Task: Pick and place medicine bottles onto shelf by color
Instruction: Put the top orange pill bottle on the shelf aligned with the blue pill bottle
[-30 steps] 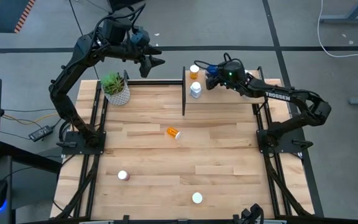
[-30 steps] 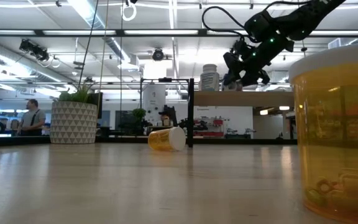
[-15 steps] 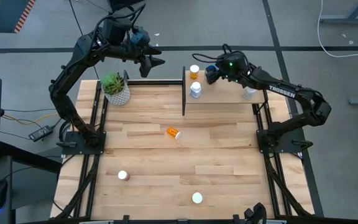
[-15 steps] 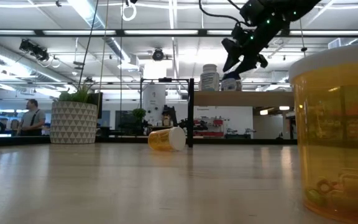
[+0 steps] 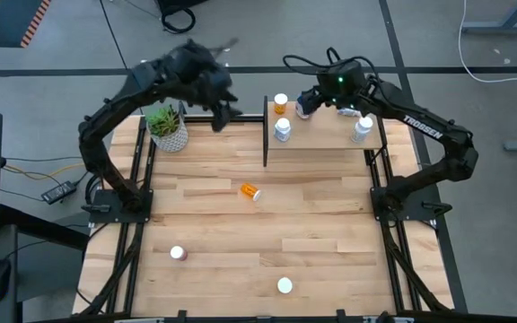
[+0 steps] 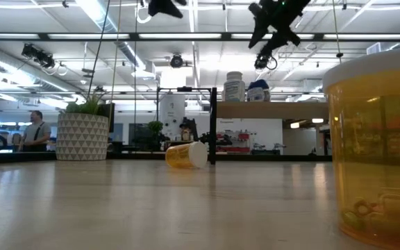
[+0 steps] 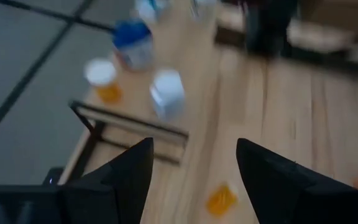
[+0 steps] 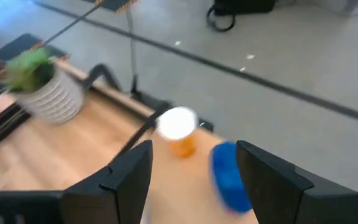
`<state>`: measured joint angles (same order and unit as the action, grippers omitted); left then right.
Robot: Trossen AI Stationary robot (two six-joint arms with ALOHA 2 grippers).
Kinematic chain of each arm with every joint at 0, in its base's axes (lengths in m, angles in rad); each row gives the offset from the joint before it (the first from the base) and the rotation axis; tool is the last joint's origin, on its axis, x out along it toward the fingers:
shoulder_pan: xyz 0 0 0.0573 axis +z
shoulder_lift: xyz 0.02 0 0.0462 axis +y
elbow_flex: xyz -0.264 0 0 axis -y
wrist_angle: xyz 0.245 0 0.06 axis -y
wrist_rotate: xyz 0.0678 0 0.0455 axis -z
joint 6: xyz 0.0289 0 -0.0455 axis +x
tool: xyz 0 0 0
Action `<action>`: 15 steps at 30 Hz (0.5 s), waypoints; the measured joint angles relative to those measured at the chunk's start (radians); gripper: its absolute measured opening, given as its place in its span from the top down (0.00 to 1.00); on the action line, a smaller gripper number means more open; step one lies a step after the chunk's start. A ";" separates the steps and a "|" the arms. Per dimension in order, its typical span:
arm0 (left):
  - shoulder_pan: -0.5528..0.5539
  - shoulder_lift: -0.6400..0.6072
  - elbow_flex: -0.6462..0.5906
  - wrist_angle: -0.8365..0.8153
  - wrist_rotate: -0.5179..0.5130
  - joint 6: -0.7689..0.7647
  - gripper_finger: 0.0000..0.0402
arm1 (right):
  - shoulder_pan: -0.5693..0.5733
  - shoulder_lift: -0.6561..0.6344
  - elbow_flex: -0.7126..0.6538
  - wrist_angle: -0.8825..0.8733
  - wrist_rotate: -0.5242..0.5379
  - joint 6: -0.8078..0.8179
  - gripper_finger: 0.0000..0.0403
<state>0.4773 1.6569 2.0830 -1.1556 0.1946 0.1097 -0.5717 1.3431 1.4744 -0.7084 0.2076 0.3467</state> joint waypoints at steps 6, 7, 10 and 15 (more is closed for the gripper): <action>-0.094 -0.001 -0.162 -0.078 0.000 0.180 0.42 | 0.141 -0.023 0.055 -0.155 0.018 0.089 0.41; -0.112 -0.001 -0.197 -0.077 -0.001 0.207 0.42 | 0.169 -0.033 0.057 -0.166 0.031 0.112 0.41; -0.168 0.000 -0.296 -0.072 -0.023 0.325 0.41 | 0.256 -0.064 0.057 -0.194 0.065 0.192 0.41; -0.252 0.000 -0.474 0.035 -0.079 0.399 0.36 | 0.417 -0.111 0.057 -0.198 0.137 0.337 0.41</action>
<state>0.2257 1.6569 1.6088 -1.1209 0.1156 0.5089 -0.1543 1.2318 1.5318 -0.9069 0.3447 0.6841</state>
